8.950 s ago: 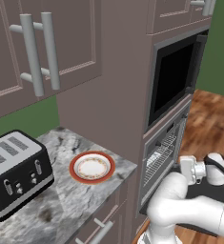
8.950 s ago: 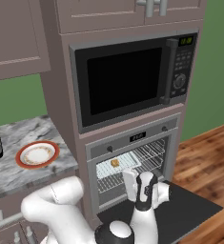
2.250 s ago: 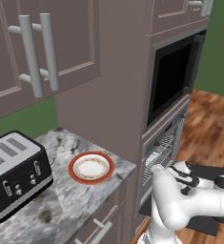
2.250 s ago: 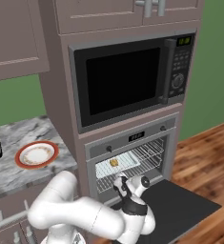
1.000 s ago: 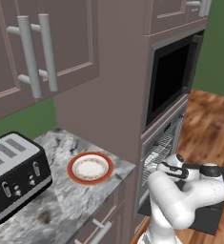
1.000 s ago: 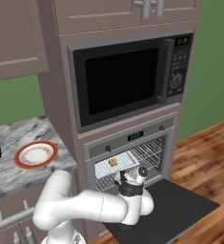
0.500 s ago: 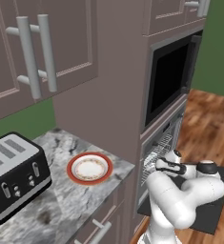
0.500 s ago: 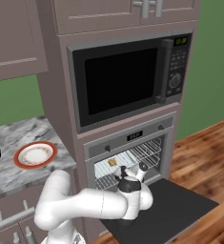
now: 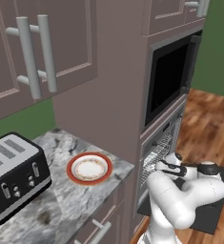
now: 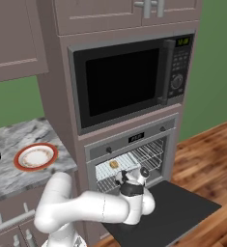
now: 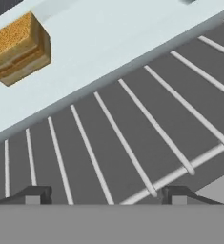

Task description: Take the baked cake out of the oven and place it on the plate for cooling. Then close the oven door.

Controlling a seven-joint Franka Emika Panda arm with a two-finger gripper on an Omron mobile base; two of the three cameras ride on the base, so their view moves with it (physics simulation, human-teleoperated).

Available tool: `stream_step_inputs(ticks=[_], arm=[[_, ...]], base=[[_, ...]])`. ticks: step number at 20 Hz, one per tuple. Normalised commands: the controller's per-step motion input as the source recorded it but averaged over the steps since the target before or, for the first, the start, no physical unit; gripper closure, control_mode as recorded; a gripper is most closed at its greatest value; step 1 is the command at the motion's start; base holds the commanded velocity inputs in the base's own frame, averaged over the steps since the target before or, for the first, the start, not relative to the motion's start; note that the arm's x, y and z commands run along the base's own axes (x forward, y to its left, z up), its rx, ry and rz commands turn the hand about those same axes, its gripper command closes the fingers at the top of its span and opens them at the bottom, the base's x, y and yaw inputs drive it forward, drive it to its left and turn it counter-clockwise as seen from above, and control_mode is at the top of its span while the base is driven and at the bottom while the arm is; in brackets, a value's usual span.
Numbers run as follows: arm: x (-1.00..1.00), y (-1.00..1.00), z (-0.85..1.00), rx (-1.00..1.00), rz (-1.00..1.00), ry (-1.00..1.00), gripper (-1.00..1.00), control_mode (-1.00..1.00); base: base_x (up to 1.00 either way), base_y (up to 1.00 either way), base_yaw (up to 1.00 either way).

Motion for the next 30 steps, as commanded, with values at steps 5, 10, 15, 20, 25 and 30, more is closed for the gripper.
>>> stream_step_inputs(ticks=[5,10,15,20,25,30], arm=[[-0.51,0.00,-1.00,-0.05,-0.08,-0.17,1.00,-1.00],[-0.25,-0.09,-0.91,-0.07,-0.07,0.07,1.00,-1.00],[-0.28,-0.51,-0.85,-0.03,0.00,0.21,1.00,-1.00],[-0.81,-0.93,-1.00,0.00,0.03,0.03,1.00,-1.00],[-1.00,-0.99,-1.00,0.00,0.07,-0.19,1.00,-1.00],[-1.00,-1.00,-1.00,0.02,0.09,-0.25,1.00,-1.00]], base=[[0.00,0.00,0.00],[0.00,0.00,0.00],[0.00,0.00,0.00],[0.00,0.00,0.00],[0.00,0.00,0.00],[0.00,0.00,0.00]])
